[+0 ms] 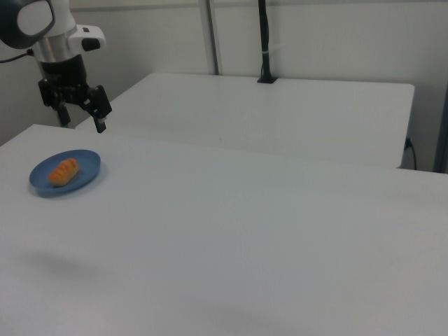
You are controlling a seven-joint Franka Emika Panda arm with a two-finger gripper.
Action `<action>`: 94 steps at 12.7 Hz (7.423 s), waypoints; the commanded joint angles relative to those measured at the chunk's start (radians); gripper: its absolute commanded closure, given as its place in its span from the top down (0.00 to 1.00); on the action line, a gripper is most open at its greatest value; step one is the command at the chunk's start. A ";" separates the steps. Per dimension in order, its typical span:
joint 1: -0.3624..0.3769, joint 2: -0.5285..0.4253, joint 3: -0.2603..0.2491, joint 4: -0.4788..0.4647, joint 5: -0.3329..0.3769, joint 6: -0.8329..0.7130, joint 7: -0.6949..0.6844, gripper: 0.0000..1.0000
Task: Put the bread on the table
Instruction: 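Move the gripper down toward the orange bread roll on the blue plate, then lower the open gripper around the bread roll and close it, then lift the bread roll off the plate and carry it away from the plate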
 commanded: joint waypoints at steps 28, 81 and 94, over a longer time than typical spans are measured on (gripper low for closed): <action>0.367 0.580 0.009 0.427 -0.056 0.353 0.294 1.00; 0.303 0.297 0.041 0.004 -0.290 0.615 0.555 0.38; -0.010 0.021 0.032 -0.136 0.014 0.009 -0.313 0.38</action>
